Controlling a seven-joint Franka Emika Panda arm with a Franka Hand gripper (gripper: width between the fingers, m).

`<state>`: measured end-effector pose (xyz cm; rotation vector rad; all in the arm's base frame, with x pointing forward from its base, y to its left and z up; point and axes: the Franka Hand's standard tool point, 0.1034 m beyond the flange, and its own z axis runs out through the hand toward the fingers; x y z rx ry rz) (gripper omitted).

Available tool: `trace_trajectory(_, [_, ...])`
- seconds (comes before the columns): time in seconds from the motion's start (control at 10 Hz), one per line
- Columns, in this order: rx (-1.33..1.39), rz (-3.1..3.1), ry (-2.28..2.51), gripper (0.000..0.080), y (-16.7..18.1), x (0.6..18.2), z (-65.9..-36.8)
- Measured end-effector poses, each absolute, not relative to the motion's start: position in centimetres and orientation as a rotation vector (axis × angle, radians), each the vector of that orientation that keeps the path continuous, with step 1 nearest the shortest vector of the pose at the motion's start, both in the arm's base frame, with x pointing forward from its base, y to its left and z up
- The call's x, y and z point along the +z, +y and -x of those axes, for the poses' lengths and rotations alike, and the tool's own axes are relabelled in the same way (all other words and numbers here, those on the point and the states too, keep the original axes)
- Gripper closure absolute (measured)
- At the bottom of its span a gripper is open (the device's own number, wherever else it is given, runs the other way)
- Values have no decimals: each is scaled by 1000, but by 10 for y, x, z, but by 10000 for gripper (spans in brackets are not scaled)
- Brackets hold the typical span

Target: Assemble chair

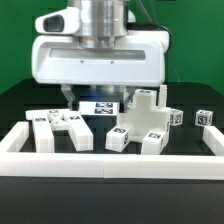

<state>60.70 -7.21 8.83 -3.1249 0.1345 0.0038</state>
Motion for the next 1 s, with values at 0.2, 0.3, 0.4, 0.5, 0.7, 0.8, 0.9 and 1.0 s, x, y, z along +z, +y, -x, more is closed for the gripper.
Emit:
trace_trajectory(0.2, [-60,3143,-67,151,-86,89,-603])
trace_trajectory(0.3, [-50,3146,2,151,-86,84,-598])
trace_trajectory(0.4, [-51,3145,0,151,-86,85,-599])
trace_trajectory(0.5, [-51,3145,0,151,-86,85,-599])
trace_trajectory(0.7, [-57,3143,-160,151,-98,86,-595])
trace_trajectory(0.8, [-58,3139,-272,151,-110,84,-587])
trace_trajectory(0.9, [-63,3131,-403,151,-118,81,-580])
trace_trajectory(1.0, [-67,3131,-450,151,-122,78,-575])
